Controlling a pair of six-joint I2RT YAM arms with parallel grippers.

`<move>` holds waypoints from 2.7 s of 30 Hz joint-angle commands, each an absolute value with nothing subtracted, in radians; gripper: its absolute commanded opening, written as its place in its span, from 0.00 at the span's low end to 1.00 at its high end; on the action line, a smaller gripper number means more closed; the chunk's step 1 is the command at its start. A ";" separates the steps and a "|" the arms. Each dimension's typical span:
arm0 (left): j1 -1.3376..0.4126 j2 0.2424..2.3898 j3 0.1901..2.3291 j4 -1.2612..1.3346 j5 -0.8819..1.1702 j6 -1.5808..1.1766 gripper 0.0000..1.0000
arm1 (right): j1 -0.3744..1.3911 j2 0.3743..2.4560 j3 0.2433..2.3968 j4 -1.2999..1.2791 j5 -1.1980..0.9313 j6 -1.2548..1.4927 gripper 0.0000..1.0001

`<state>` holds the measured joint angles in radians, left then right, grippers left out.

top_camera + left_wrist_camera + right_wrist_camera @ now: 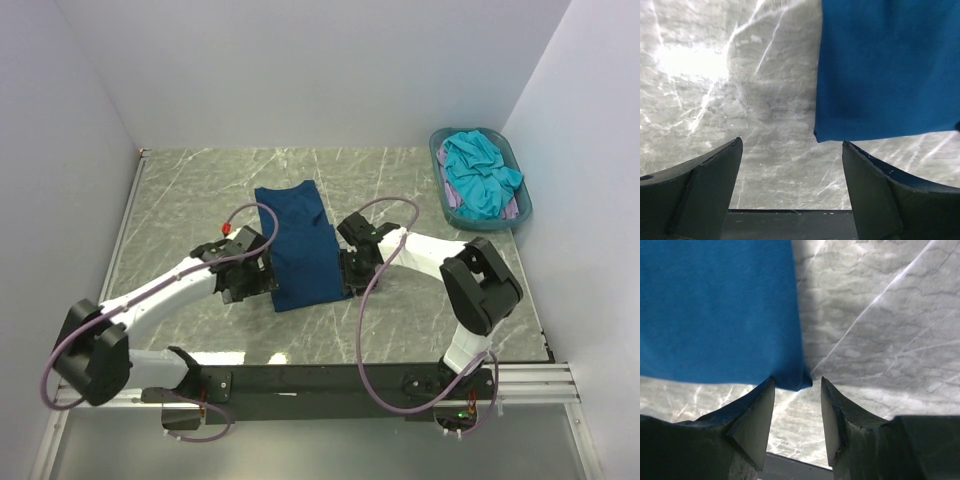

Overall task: Fold and stack the t-shirts
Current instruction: Fold the tshirt

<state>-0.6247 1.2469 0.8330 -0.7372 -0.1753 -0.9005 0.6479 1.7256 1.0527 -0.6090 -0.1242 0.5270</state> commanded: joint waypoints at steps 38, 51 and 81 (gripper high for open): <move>-0.719 1.670 0.965 -0.719 -0.041 -0.939 0.49 | 0.683 1.815 1.117 -0.640 -0.098 0.531 0.00; -0.745 1.585 0.943 -0.811 -0.046 -0.897 0.01 | 0.686 1.695 1.092 -0.736 -0.136 0.494 0.00; -0.466 1.314 1.114 -0.853 0.064 -0.724 0.01 | 0.617 1.706 1.686 -1.058 -0.020 0.376 0.00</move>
<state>-0.5186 1.2831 1.0645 -0.8509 0.0811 -0.8238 0.6575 1.6665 1.5845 -1.0424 -0.0509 0.4335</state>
